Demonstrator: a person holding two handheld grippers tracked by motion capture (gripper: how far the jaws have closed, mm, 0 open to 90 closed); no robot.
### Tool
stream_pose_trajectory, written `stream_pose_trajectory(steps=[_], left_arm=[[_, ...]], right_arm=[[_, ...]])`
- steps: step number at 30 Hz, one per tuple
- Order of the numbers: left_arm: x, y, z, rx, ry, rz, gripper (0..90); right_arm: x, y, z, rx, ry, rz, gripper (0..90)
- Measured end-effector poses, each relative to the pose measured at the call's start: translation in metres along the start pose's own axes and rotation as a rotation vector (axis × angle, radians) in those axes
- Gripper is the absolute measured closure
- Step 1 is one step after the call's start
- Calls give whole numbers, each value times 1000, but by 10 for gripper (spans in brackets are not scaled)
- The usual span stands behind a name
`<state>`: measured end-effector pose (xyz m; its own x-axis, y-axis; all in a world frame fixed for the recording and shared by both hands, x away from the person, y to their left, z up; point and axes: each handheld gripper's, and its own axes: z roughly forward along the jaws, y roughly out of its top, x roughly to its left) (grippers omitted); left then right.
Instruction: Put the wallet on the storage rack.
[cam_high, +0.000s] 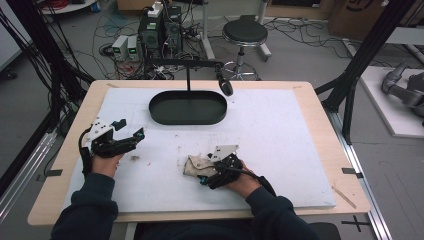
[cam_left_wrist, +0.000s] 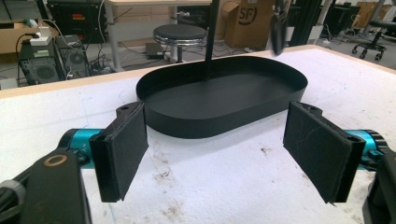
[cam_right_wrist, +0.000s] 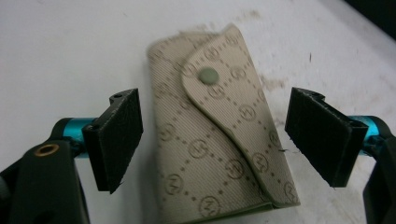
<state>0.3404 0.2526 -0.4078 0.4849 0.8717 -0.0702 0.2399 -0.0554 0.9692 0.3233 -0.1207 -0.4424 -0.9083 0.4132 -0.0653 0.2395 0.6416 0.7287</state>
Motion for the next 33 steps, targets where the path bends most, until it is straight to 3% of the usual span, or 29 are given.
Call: stream_pose_trajectory(steps=[6, 8, 15, 25, 33], left_arm=[[1, 0, 0, 1, 1, -3, 218], [1, 0, 0, 2, 0, -2, 218], [0, 0, 0, 1, 0, -4, 218], [2, 0, 0, 1, 13, -5, 218], [3, 0, 0, 0, 14, -4, 218]], right_arm=[[-3, -4, 5, 51, 11, -7, 201], [-4, -4, 5, 50, 38, -18, 264], [3, -3, 0, 49, 12, 25, 386], [-10, 3, -5, 0, -18, 110, 451], [-25, 18, -18, -64, -83, 151, 457]])
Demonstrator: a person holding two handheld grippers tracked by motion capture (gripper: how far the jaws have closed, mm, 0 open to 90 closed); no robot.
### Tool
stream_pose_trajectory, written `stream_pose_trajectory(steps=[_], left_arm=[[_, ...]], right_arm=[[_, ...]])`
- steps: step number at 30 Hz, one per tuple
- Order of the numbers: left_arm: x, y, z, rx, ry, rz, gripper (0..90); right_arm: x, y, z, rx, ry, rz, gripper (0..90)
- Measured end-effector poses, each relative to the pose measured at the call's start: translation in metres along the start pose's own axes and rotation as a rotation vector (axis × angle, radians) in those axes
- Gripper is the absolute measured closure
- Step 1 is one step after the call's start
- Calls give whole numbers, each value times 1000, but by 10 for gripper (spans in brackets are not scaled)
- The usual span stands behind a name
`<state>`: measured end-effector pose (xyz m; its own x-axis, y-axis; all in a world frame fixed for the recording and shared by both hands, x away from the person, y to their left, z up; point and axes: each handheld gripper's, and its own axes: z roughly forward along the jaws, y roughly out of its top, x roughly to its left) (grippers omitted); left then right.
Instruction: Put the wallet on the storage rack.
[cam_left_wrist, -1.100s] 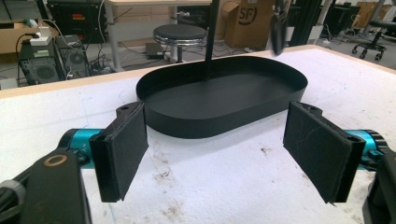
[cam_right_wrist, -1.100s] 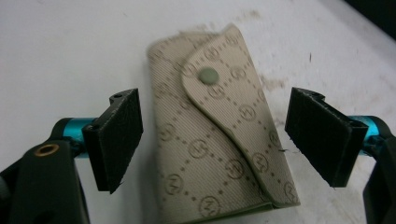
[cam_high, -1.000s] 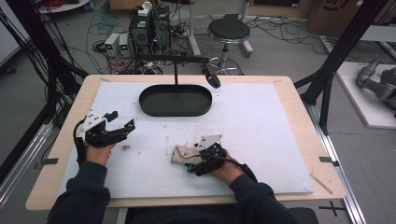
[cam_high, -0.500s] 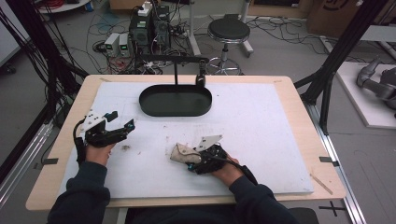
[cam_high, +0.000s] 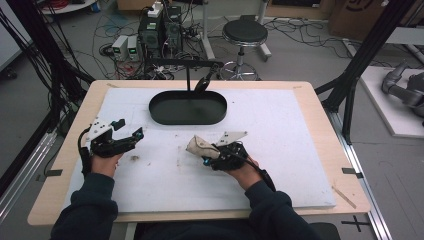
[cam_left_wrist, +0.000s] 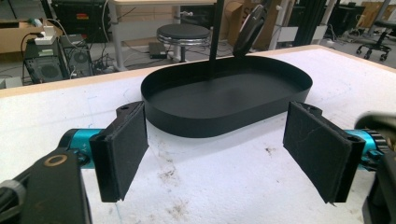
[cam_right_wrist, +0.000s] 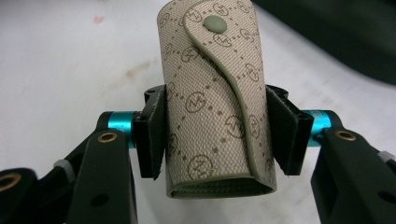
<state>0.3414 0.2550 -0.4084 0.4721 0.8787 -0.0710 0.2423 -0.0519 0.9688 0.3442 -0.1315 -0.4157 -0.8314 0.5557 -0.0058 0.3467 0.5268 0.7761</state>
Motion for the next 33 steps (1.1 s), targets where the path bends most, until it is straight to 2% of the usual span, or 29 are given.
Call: stream_pose_trajectory(steps=[6, 11, 17, 20, 25, 28, 33], left_arm=[[0, 0, 0, 0, 2, 1, 218], [0, 0, 0, -2, 2, 0, 218], [1, 0, 0, -3, 1, -2, 218], [0, 0, 0, -4, -2, -1, 218], [0, 0, 0, -5, -4, -3, 218], [1, 0, -1, -4, -4, -3, 219], [0, 0, -1, -2, -3, 0, 219]], right_arm=[[-15, 28, 1, -69, -61, 15, 462], [-35, 54, 12, -90, -124, 45, 463], [-60, 82, 42, -58, -204, 61, 463], [-69, 92, 59, -32, -230, 70, 463], [-81, 100, 87, 6, -250, 111, 462], [-86, 101, 100, -8, -257, 137, 462], [-93, 102, 120, 21, -282, 135, 458]])
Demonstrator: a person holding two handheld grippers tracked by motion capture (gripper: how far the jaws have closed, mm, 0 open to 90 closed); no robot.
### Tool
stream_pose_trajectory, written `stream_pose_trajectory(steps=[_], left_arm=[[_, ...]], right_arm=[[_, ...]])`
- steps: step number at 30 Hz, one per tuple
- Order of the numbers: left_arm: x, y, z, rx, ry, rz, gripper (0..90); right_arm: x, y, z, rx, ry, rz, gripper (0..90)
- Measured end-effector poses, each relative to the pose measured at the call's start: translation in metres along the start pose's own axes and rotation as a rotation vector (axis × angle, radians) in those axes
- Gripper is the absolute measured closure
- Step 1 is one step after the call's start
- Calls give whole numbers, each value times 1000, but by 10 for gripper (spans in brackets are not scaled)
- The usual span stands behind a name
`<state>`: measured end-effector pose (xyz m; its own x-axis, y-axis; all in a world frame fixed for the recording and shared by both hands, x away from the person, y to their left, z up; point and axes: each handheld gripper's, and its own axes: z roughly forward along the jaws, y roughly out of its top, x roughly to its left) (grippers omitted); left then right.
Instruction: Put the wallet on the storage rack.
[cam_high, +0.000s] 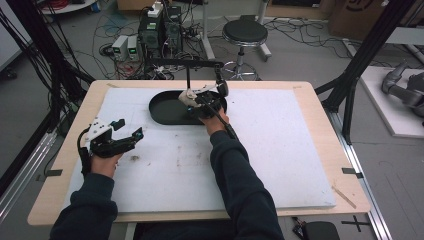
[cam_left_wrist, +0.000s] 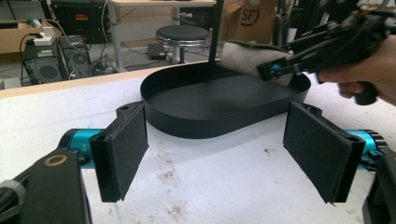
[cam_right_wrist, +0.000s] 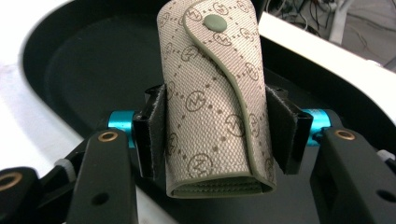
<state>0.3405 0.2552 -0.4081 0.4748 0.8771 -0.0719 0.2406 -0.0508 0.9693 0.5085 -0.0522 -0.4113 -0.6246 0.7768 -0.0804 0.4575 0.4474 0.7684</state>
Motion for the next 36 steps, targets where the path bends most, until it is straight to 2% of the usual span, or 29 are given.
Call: stream_pose_trajectory(steps=[1, 5, 7, 10, 14, 17, 21, 25, 28, 30, 33, 36], left_arm=[[0, 0, 0, 1, -1, 1, 219], [0, 0, -1, 2, 0, 2, 218], [-1, -2, -1, 2, 2, -1, 220], [0, -3, -2, 0, 2, -11, 221], [0, -3, -3, -2, 5, -12, 221], [-1, -3, -3, 1, 3, -5, 222], [-1, -3, -3, 3, 4, -3, 222], [-1, -3, -3, -1, -2, -3, 221], [-2, -3, -3, 4, -1, 1, 222], [-2, -3, -3, 4, -4, -1, 222], [-2, -3, -2, 4, -4, -1, 222], [-2, -3, -2, 3, -2, -3, 222]], right_arm=[[0, 1, 4, 10, -1, 11, 457], [6, 3, 15, -11, -24, 7, 436], [8, 3, 20, -15, -52, -7, 425], [9, 2, 24, -23, -61, -21, 392], [8, 1, 25, -25, -28, -10, 347], [11, 3, 19, -19, -12, -27, 327], [8, 8, 1, -49, 11, -45, 340], [-3, 6, -25, -85, 31, -47, 347], [-11, 3, -47, -80, 49, -53, 346], [-17, -2, -63, -115, 60, -58, 347], [-28, -12, -88, -111, 67, -48, 313], [-37, -27, -114, -152, 70, -48, 303]])
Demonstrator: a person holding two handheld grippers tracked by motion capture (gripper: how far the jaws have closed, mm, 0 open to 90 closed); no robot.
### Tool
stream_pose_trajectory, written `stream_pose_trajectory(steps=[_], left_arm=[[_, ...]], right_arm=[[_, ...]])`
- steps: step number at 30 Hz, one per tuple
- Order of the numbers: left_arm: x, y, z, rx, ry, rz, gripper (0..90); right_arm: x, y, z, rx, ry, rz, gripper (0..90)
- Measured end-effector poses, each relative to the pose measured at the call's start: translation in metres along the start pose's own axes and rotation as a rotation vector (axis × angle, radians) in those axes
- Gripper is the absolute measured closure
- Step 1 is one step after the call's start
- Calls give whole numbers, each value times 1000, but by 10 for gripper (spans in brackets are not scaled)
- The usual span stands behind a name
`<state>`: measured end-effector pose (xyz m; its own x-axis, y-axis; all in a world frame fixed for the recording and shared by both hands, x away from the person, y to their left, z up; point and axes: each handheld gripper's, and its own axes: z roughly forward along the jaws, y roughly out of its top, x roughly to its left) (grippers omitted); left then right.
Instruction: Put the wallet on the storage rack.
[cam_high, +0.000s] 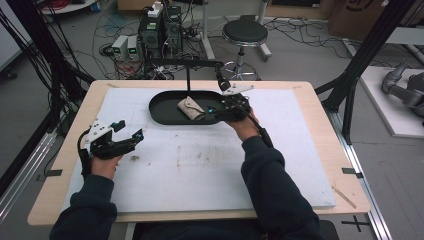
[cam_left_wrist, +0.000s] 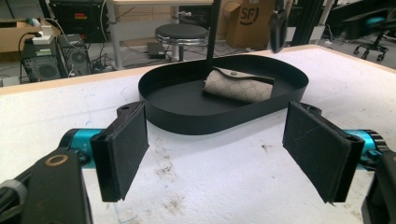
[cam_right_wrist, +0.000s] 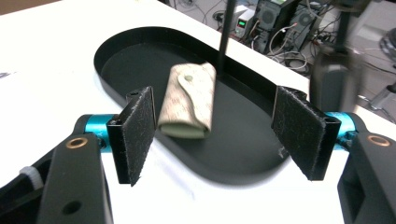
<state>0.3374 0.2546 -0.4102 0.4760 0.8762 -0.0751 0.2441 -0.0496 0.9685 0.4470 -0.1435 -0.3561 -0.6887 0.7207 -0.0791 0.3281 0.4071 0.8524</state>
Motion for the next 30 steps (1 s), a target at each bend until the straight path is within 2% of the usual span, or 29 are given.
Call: stream_pose_trajectory(steps=[5, 11, 13, 18, 20, 23, 30], left_arm=[[0, 2, 1, -7, -12, -8, 222], [0, 7, 3, -15, -14, -14, 221], [1, 8, 3, -20, -13, -14, 221], [0, 8, 4, -15, -13, -9, 221], [0, 9, 4, -22, -13, -7, 221], [0, 9, 3, -20, -18, -6, 221], [-2, 9, 4, -9, -40, 5, 222]], right_arm=[[-13, -23, -45, -21, -30, 11, 210], [-27, -64, -91, -49, -84, 17, 207], [-33, -79, -102, -40, -96, 16, 202], [-46, -114, -121, -14, -148, 71, 202], [-49, -122, -127, 4, -168, 67, 202], [-52, -127, -135, 4, -194, 75, 202], [-51, -129, -142, -13, -209, 85, 202]])
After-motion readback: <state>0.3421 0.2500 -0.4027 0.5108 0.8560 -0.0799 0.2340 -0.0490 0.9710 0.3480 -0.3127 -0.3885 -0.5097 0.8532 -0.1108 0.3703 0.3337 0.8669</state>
